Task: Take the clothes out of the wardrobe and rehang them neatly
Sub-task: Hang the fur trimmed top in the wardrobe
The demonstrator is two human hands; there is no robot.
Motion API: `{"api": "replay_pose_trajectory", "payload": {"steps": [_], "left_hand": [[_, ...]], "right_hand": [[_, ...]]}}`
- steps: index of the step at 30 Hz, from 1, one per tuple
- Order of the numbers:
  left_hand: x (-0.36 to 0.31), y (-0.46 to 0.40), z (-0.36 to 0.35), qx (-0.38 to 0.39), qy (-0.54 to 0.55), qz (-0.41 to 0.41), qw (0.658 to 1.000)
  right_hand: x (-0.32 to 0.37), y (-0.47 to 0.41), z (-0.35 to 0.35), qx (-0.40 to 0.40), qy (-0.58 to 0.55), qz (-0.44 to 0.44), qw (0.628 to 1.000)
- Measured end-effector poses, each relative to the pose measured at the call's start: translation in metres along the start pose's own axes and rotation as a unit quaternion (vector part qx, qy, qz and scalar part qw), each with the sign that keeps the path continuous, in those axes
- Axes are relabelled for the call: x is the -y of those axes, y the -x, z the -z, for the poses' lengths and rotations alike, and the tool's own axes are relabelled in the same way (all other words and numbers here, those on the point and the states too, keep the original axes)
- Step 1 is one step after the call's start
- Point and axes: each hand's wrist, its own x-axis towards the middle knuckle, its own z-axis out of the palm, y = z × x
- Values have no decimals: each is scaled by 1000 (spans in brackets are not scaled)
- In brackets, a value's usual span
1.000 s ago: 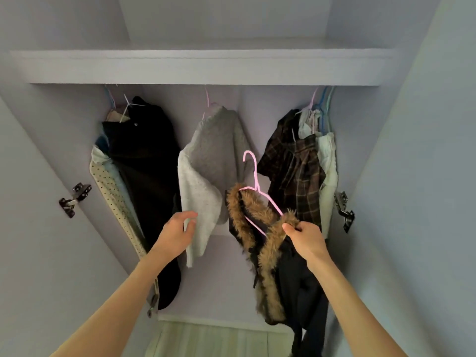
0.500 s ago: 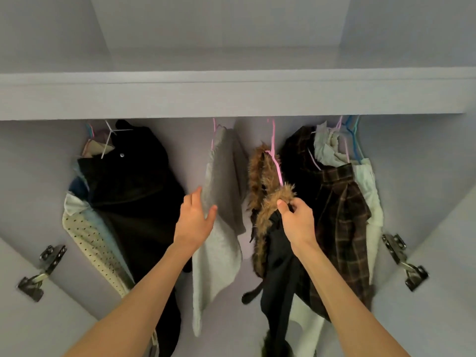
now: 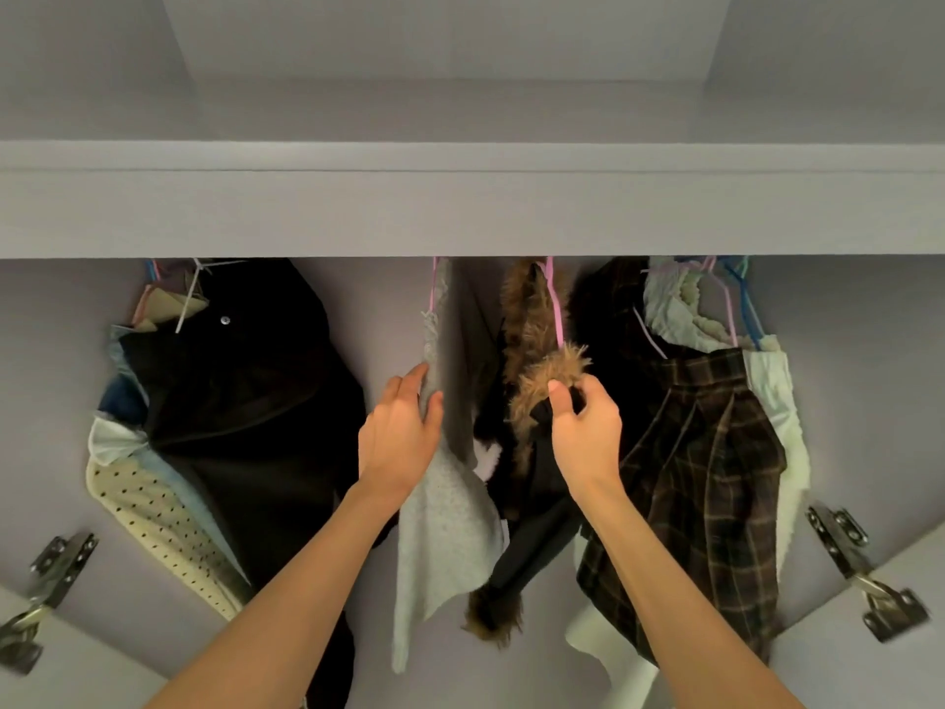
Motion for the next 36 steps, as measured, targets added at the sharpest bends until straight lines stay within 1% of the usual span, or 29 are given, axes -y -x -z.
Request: {"api": "replay_pose_trajectory", "payload": {"steps": [4, 9, 14, 15, 18, 20, 22, 25, 27, 32, 36], "left_hand": [[0, 1, -5, 11, 13, 19, 1000], [0, 5, -4, 40, 57, 27, 997], [10, 11, 1, 65, 93, 19, 993], [12, 13, 1, 69, 96, 22, 993], [15, 20, 1, 67, 110, 23, 991], [17, 27, 2, 70, 120, 11, 990], [18, 32, 3, 76, 130, -10, 989], [20, 38, 5, 90, 166, -14, 982], [21, 41, 7, 98, 178, -21, 979], [27, 48, 7, 142, 182, -27, 973], [28, 47, 10, 180, 151, -42, 971]], "right_hand": [[15, -21, -9, 13, 17, 34, 999], [19, -48, -42, 39, 21, 1, 999], [9, -32, -62, 54, 49, -13, 997], [9, -29, -64, 58, 66, -1, 996], [10, -26, -71, 72, 139, 69, 985], [12, -25, -75, 92, 221, 114, 964], [14, -25, -79, 118, 261, 131, 949], [21, -23, -89, 173, 241, 132, 946], [24, -21, -93, 204, 222, 117, 946], [20, -18, -87, 248, 219, 104, 938], [18, -14, -78, 306, 227, 100, 919]]}}
